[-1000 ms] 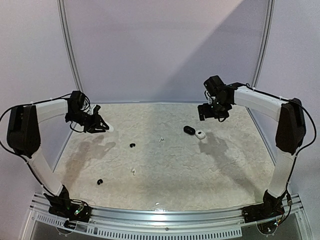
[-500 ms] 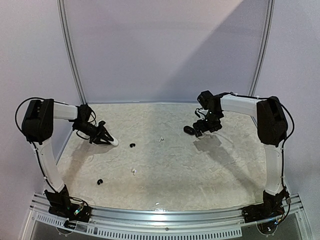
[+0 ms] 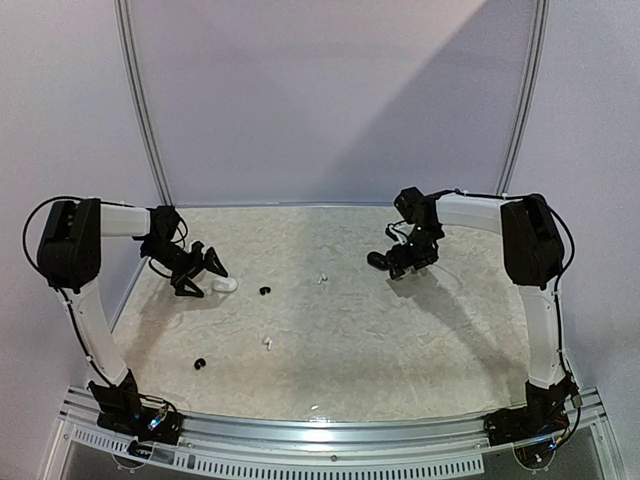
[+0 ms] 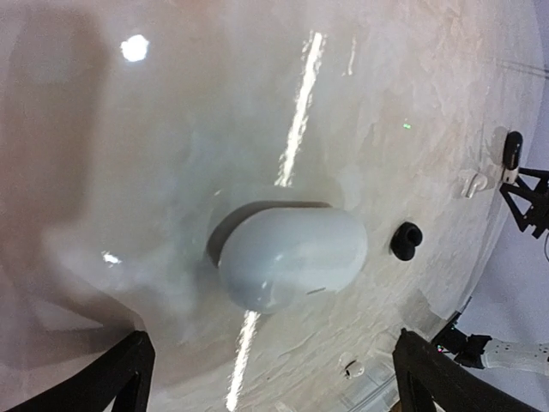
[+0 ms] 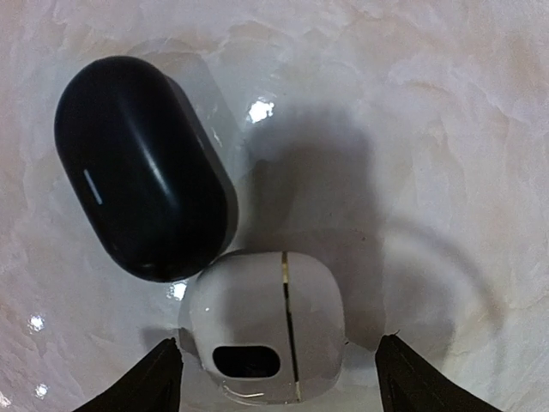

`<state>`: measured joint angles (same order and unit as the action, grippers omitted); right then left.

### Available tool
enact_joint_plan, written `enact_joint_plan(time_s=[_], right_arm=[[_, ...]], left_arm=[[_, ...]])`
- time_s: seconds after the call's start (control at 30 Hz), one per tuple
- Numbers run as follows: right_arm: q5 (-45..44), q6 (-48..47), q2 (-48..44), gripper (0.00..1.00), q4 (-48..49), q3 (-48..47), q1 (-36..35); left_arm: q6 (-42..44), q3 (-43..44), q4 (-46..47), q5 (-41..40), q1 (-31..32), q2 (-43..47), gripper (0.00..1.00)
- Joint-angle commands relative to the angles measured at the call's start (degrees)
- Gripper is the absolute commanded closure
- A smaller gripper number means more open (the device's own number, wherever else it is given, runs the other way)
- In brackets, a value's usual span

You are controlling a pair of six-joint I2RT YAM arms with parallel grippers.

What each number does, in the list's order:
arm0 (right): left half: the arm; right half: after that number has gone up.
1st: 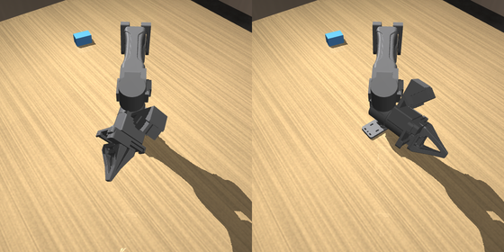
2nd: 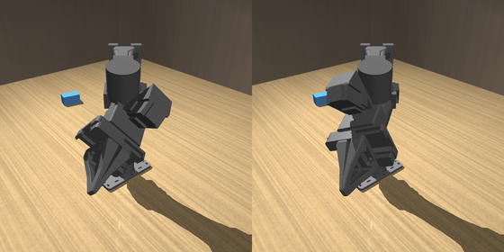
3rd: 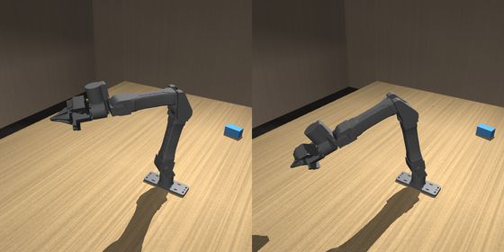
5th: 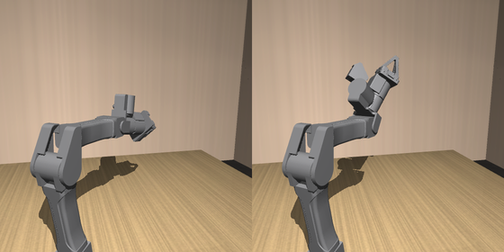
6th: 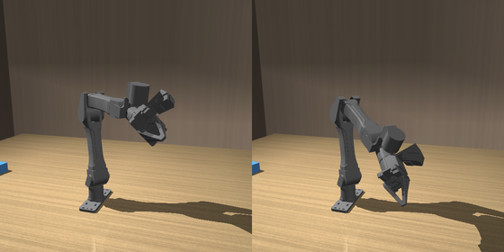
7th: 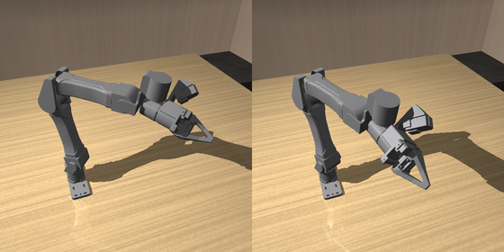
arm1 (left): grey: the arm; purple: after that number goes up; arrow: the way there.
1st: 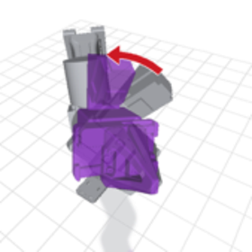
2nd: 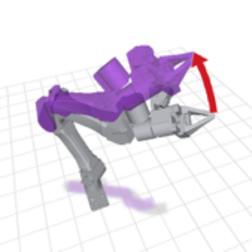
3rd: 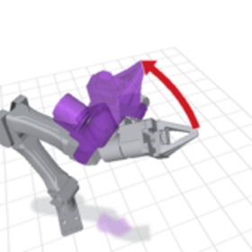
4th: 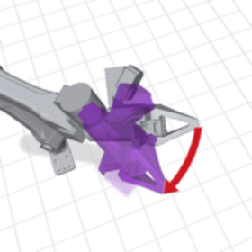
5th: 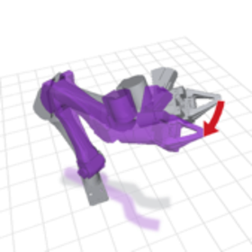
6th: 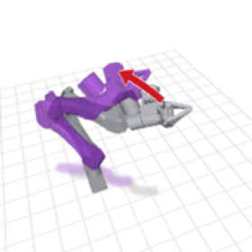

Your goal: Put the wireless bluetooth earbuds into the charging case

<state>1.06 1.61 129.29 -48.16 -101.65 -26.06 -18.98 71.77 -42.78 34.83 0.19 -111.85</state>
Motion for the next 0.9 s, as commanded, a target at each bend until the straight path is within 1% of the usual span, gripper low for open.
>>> enact_joint_plan(time_s=[0.0, 0.2, 0.23, 0.37, 0.5, 0.53, 0.57, 0.67, 0.73, 0.8, 0.83, 0.87], right_arm=[[3.29, -1.96, 2.20, 0.24, 1.85, -0.62, 1.28], [5.35, -5.03, 4.08, 0.32, 3.45, -0.05, 1.28], [5.32, -5.59, 4.24, 0.35, 3.74, 0.08, 1.30], [5.36, -7.64, 4.69, 0.51, 4.30, 0.24, 1.29], [5.32, -9.67, 4.25, 0.70, 4.34, 1.09, 1.26], [5.14, -9.98, 3.53, 0.74, 4.65, 1.83, 1.23], [4.90, -10.16, 2.79, 0.75, 5.16, 2.92, 1.25], [2.72, -10.18, -2.74, 0.78, 7.57, 7.34, 0.77], [0.00, -10.25, -8.89, 0.80, 11.24, 11.63, -1.06], [-3.73, -11.75, -15.40, 0.80, 15.04, 16.03, -4.55], [-5.74, -12.76, -20.22, 0.81, 17.06, 18.17, -6.81], [-7.69, -14.37, -23.04, 0.83, 19.43, 20.11, -9.75]], left_arm=[[3.09, -0.19, -5.23, -6.01, -1.24, 4.76, 0.01], [8.36, 2.33, -7.45, -6.00, -1.20, 11.50, 0.01], [9.35, 2.65, -7.73, -6.19, -1.17, 12.65, 0.01], [12.38, 2.90, -8.23, -7.61, -1.15, 17.53, 0.01], [14.17, 1.97, -8.13, -8.35, -1.15, 22.18, 0.02], [14.41, 1.50, -8.18, -8.25, -1.15, 23.21, 0.02], [14.60, 1.05, -8.19, -8.02, -1.11, 24.35, 0.03], [15.44, -0.13, -8.30, -6.57, -0.54, 28.18, 0.05], [16.84, -0.53, -8.55, -5.26, -0.16, 30.98, 0.06], [18.38, -0.47, -8.86, -3.52, 2.01, 33.79, 0.07], [18.82, -0.30, -9.12, -2.52, 2.94, 35.15, 0.08], [19.46, -0.16, -9.23, -1.62, 4.02, 36.56, 0.10]])
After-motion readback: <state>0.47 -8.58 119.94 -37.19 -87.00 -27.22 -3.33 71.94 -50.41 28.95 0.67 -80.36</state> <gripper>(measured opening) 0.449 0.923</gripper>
